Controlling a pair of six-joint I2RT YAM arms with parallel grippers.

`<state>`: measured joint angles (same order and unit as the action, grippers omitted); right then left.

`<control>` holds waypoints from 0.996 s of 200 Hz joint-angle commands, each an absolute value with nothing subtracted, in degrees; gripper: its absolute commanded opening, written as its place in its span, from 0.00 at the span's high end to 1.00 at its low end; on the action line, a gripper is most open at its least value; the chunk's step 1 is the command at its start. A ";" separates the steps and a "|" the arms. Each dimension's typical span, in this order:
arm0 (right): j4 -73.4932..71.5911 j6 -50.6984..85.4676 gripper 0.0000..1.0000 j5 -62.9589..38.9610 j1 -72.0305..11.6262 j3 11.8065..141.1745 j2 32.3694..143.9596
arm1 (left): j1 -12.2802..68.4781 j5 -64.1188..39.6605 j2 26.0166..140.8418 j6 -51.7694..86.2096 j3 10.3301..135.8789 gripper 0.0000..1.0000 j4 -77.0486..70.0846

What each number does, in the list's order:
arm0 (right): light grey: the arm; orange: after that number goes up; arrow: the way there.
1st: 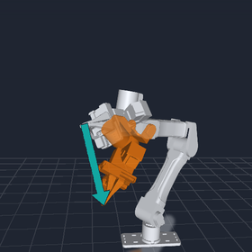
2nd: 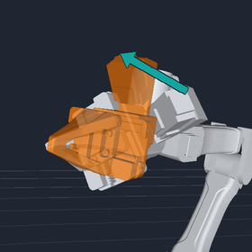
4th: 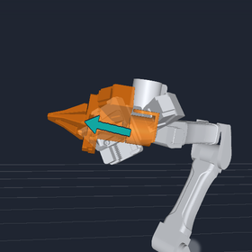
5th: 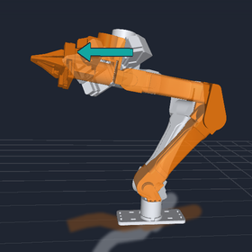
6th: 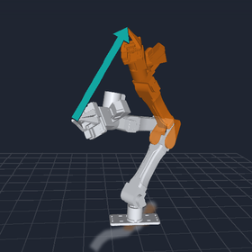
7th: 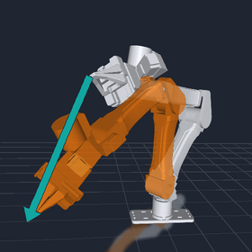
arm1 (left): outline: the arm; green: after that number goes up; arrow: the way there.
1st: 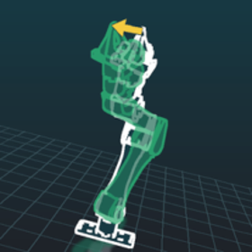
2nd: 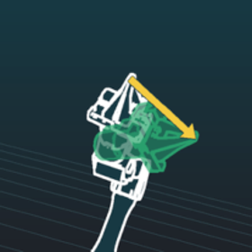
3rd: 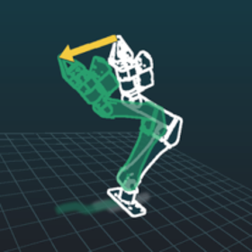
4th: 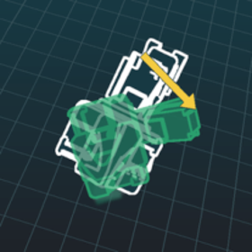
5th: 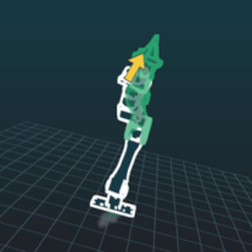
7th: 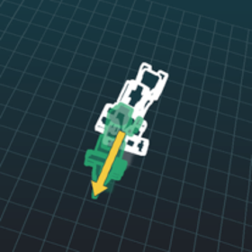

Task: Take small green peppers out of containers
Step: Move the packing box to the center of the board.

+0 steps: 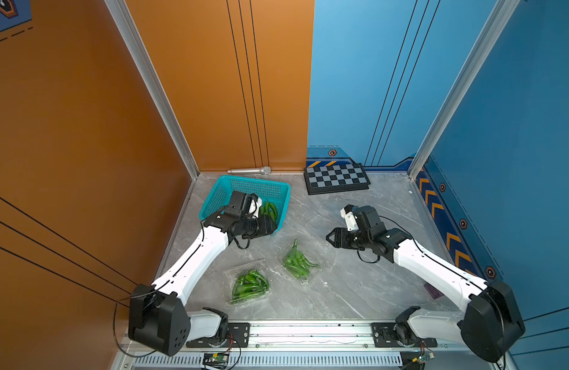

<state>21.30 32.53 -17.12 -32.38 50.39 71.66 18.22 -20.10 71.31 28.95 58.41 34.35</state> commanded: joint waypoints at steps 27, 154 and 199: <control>25.10 40.12 0.38 -11.26 -44.72 47.79 71.42 | 19.57 -24.41 64.32 31.91 49.52 0.40 31.74; 17.54 52.38 0.36 -6.85 -53.71 36.84 68.20 | 23.40 -23.45 73.55 31.41 46.71 0.41 23.06; 8.94 53.50 0.36 -10.24 -51.76 34.62 71.70 | 24.21 -24.98 77.94 31.20 46.79 0.42 20.98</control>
<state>15.16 51.72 -8.64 -52.99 36.40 69.67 23.14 -23.09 75.77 31.38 47.16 22.87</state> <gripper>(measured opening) 0.641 0.578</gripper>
